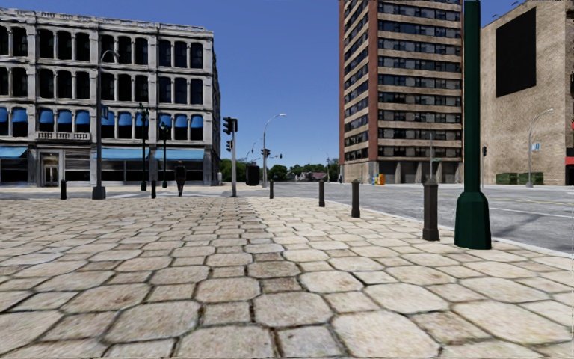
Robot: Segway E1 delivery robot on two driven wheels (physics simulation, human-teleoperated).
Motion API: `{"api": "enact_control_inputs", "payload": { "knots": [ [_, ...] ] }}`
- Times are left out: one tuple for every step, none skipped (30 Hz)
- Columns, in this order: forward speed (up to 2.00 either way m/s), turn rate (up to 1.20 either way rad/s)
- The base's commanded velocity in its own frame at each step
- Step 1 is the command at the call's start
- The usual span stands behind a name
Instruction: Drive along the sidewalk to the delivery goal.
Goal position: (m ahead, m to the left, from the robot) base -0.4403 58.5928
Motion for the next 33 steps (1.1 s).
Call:
{"api": "enact_control_inputs", "payload": {
  "knots": [
    [1.35, 0.95],
    [1.35, 0.95],
    [1.35, 0.95],
    [1.35, 0.95],
    [1.35, 0.95],
    [1.35, 0.95],
    [1.35, 0.95],
    [1.35, 0.94],
    [1.35, 0.94],
    [1.35, 0.94],
    [1.35, 0.94],
    [1.35, 0.89],
    [1.34, 0.73],
    [1.34, 0.63],
    [1.34, 0.63],
    [1.34, 0.00],
    [2.00, 0.00],
    [2.00, 0.00],
    [2.00, 0.00],
    [2.00, 0.00],
    [2.00, 0.00],
    [2.00, 0.00],
    [2.00, 0.00],
    [2.00, 0.00],
    [2.00, 0.00],
    [2.00, 0.00],
    [2.00, 0.00],
    [2.00, 0.00],
    [2.00, 0.00],
    [2.00, 0.00],
    [2.00, 0.00],
    [2.00, 0.00],
    [2.00, 0.00]
  ]
}}
